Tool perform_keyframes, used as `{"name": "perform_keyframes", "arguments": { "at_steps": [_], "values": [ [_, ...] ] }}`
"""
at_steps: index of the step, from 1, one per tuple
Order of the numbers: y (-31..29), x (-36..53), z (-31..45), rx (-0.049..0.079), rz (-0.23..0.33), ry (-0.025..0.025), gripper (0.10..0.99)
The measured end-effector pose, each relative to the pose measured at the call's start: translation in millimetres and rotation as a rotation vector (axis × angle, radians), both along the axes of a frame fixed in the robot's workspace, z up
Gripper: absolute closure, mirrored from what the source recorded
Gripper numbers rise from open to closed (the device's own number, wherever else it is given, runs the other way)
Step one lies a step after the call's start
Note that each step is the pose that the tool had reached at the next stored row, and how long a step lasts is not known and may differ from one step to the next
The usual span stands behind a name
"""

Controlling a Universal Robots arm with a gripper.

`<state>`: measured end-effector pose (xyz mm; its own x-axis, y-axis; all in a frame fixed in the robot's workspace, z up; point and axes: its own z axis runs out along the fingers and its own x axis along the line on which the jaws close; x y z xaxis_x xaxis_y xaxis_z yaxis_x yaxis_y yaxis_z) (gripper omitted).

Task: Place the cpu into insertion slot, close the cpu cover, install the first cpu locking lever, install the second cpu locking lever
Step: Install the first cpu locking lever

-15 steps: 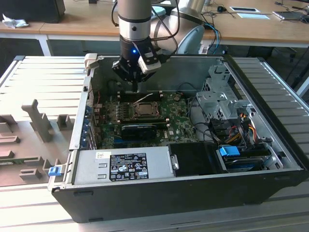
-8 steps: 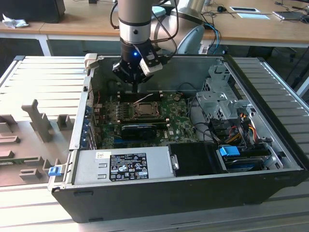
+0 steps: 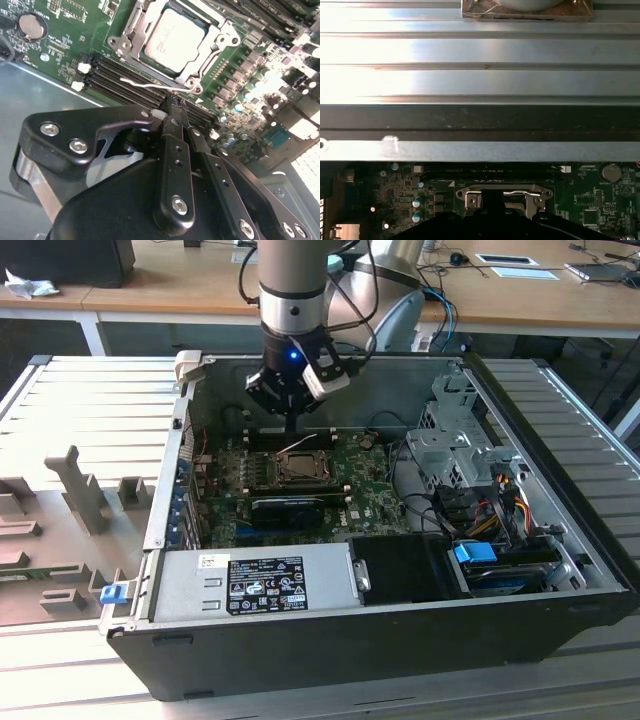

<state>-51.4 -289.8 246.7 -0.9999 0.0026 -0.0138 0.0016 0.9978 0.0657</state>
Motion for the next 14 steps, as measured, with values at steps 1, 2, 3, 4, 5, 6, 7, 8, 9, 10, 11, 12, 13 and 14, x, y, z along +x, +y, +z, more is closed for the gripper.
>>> {"name": "perform_keyframes", "arguments": {
  "at_steps": [1, 2, 3, 4, 5, 6, 7, 8, 9, 10, 11, 12, 13, 14],
  "values": [
    [0.1, 0.3, -2.3, 0.0, 0.006, -0.0003, 0.98],
    [0.3, 0.6, -3.3, 0.0, 0.01, -0.0003, 0.98],
    [0.4, 1.0, -3.7, 0.002, 0.013, -0.0002, 0.98],
    [0.5, 1.7, -4.0, 0.007, 0.015, -0.0002, 0.98],
    [0.6, 2.5, -4.5, 0.012, 0.017, -0.0003, 0.98],
    [0.6, 3.3, -5.2, 0.016, 0.019, -0.0005, 0.98],
    [0.6, 4.0, -5.9, 0.017, 0.021, -0.0005, 0.98],
    [0.7, 5.2, -7.6, 0.017, 0.024, -0.0004, 0.98],
    [0.8, 6.2, -9.4, 0.017, 0.026, -0.0003, 0.98],
    [1.0, 7.3, -11.8, 0.017, 0.028, -0.0003, 0.98],
    [1.3, 8.0, -13.7, 0.017, 0.029, -0.0004, 0.98],
    [1.8, 8.9, -15.9, 0.017, 0.031, -0.0004, 0.98],
    [2.0, 9.3, -16.9, 0.017, 0.032, -0.0003, 0.98],
    [2.2, 9.6, -17.4, 0.018, 0.033, -0.0003, 0.98]
  ]
}}
